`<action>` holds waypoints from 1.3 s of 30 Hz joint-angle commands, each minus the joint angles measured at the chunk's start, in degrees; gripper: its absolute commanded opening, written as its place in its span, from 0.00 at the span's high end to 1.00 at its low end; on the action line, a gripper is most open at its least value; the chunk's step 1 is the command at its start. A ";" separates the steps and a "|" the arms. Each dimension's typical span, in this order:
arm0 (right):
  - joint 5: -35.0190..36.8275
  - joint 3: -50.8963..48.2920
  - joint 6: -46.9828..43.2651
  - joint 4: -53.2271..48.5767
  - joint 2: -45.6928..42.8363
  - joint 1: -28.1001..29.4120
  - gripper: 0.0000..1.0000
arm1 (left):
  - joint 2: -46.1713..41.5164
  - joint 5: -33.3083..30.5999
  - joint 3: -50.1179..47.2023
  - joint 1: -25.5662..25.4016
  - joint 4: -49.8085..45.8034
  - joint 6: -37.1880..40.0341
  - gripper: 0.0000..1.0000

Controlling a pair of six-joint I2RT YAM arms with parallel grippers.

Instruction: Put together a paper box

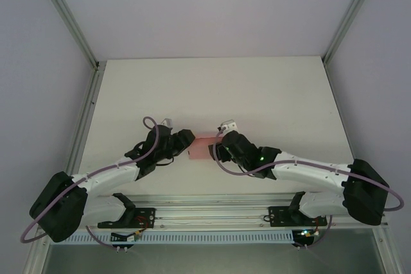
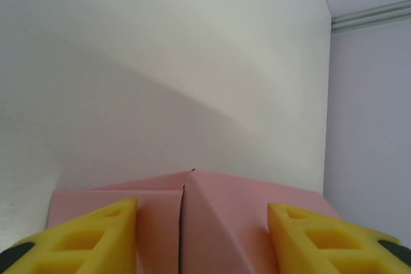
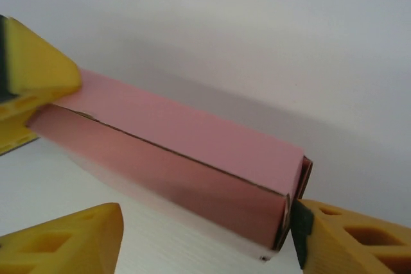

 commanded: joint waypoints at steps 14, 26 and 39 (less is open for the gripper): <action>0.48 4.72 18.96 -6.68 4.49 -8.29 0.32 | 3.08 2.24 -2.04 -1.50 -5.91 3.95 0.54; -5.84 -16.62 27.09 8.61 6.97 -8.36 0.51 | 4.03 2.77 -1.81 -2.57 -4.49 4.55 0.48; -6.47 -17.84 23.06 13.01 11.55 -8.22 0.58 | 1.15 2.12 2.39 -2.19 -3.68 5.03 0.18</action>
